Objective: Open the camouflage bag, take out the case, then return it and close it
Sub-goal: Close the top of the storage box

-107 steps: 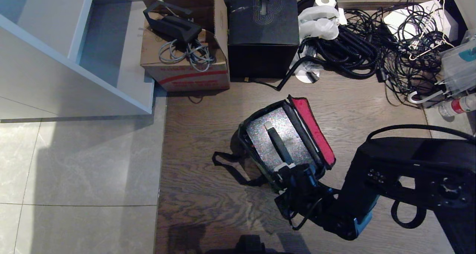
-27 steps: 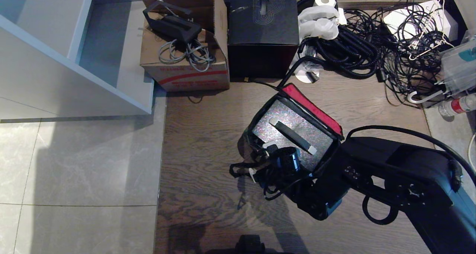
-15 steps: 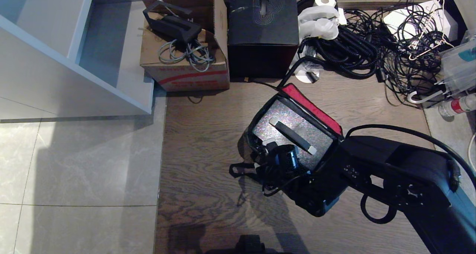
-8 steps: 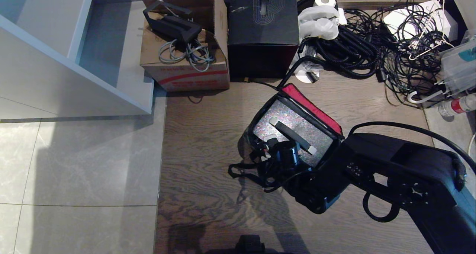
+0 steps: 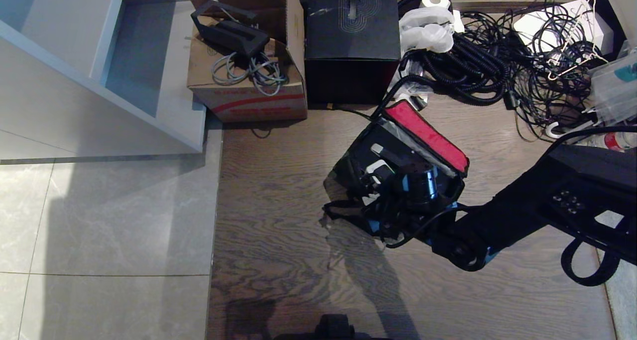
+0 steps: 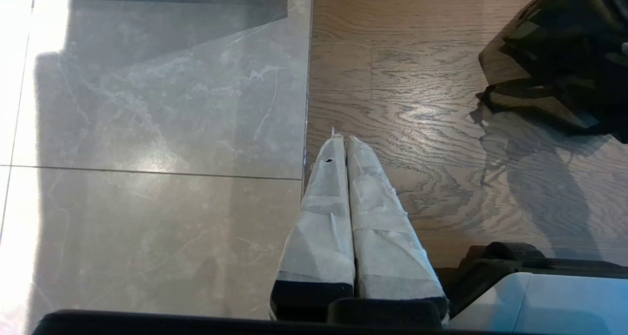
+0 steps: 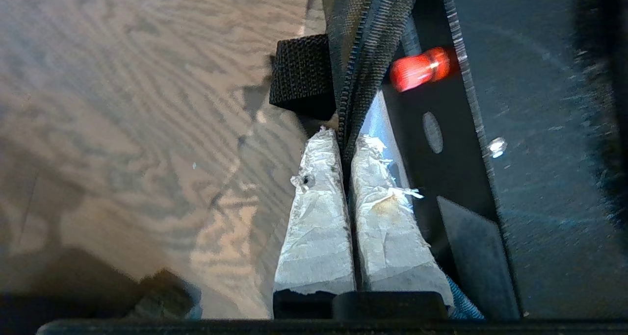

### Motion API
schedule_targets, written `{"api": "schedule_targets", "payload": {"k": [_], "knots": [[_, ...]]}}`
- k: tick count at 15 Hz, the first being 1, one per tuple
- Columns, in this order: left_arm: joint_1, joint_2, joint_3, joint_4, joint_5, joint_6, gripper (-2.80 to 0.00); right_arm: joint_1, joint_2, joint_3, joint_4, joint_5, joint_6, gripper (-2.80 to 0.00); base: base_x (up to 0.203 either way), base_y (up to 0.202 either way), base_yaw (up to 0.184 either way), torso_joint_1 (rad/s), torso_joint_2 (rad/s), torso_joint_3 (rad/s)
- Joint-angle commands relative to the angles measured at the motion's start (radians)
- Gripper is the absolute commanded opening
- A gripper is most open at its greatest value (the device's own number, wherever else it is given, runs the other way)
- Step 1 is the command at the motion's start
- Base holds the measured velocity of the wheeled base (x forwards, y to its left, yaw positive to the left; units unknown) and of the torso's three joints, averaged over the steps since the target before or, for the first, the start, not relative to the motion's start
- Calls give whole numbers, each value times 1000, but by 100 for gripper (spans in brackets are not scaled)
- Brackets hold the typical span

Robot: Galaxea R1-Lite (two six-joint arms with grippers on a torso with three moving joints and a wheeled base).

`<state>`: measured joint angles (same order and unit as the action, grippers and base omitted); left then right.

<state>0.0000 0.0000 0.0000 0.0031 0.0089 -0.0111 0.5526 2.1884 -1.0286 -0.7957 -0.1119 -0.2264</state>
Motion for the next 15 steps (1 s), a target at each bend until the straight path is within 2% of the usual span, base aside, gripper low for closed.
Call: {"api": "schedule_targets", "payload": {"k": [1,4,6,10,15], "knots": [[0,-2,0,0,0,-1,-280,-6,-44,16,-2,3,-4,-280,0,0,0,0,0,0],[0,-2,0,0,0,-1,-280,-4,-26,38,55,4,18,-280,0,0,0,0,0,0],[0,-2,0,0,0,-1,-280,13,-10,40,106,21,68,-280,0,0,0,0,0,0],[0,-2,0,0,0,-1,-280,21,10,56,113,49,96,-280,0,0,0,0,0,0],[0,-2,0,0,0,-1,-280,27,11,34,99,44,114,-280,0,0,0,0,0,0]]}}
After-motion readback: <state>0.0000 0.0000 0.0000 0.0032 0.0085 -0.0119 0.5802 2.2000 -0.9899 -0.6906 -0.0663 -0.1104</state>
